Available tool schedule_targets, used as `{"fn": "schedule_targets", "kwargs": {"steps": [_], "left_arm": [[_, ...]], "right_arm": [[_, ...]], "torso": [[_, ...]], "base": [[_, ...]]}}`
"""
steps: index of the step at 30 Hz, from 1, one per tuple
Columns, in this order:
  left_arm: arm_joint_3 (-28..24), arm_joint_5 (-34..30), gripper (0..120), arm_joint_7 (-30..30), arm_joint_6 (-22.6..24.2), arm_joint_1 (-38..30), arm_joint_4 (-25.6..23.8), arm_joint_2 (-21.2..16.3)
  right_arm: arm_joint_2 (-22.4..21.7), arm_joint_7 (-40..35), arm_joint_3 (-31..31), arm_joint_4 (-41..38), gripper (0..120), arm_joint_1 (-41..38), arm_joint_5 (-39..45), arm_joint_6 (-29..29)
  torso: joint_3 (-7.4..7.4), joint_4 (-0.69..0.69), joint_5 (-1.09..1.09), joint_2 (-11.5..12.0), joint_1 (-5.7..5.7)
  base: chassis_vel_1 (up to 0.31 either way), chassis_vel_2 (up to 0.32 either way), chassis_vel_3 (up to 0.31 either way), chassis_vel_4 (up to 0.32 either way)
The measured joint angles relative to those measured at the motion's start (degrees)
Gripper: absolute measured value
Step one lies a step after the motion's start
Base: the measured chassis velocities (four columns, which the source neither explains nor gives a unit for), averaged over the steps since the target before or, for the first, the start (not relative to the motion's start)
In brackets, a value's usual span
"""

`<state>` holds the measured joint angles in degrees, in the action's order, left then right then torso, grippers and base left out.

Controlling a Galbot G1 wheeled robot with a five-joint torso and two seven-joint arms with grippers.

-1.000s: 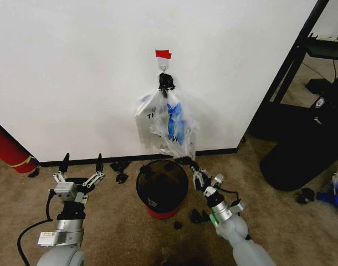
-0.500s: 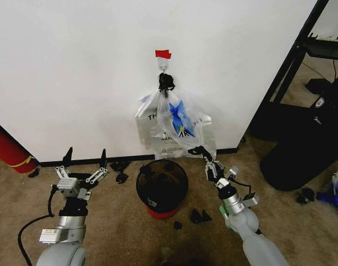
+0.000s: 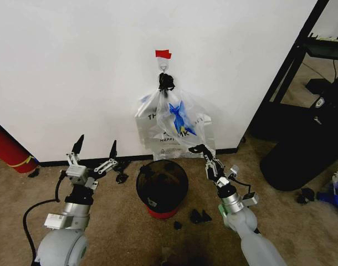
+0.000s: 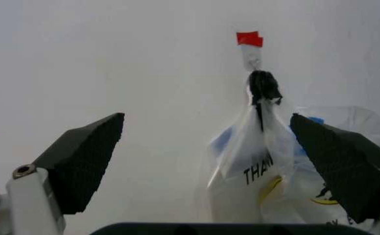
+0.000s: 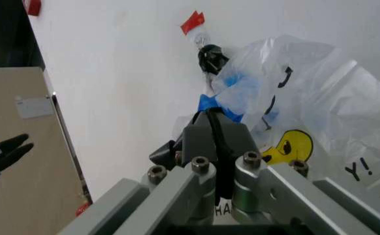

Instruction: Pick up the garbage bag from the wall and place it over the trash bin.

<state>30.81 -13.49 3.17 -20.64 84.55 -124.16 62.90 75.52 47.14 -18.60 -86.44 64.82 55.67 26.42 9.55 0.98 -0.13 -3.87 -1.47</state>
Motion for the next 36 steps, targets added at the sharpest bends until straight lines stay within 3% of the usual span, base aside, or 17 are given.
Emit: {"fn": "schedule_targets", "kwargs": {"steps": [5,11,21,32,36], "left_arm": [[-3.5,-0.5,100,0.3,0.5,-6.7,3.6,-6.2],[-6.8,-0.7,100,0.5,1.4,-11.7,7.2,-11.1],[-13.2,-1.4,100,0.6,7.0,-20.4,7.6,-18.5],[-21.6,-2.8,100,1.1,10.2,-28.6,8.0,-22.3],[-29.5,-5.5,100,1.2,12.0,-35.5,9.3,-23.3]], "right_arm": [[0.9,0.7,0.1,0.9,0,-0.5,-1.7,0.3],[1.5,1.2,1.2,2.1,0,-1.5,-3.4,0.5],[2.7,1.3,1.6,2.5,0,-1.6,-5.0,0.7],[4.1,1.5,2.3,3.8,0,-2.3,-6.0,0.9],[4.9,1.7,2.7,4.6,0,-2.7,-6.7,1.0]], "torso": [[0.00,0.04,0.00,0.0,0.00],[0.00,0.00,0.00,0.0,0.00],[0.00,0.02,0.02,0.0,-0.01],[0.00,0.02,0.02,0.0,-0.01],[0.00,0.01,0.02,0.0,-0.01]], "base": [[0.000,0.000,0.000,0.000],[0.000,0.000,0.000,0.000],[0.000,0.000,0.000,0.000],[0.000,0.000,0.000,0.000],[0.000,0.000,0.000,0.000]]}}
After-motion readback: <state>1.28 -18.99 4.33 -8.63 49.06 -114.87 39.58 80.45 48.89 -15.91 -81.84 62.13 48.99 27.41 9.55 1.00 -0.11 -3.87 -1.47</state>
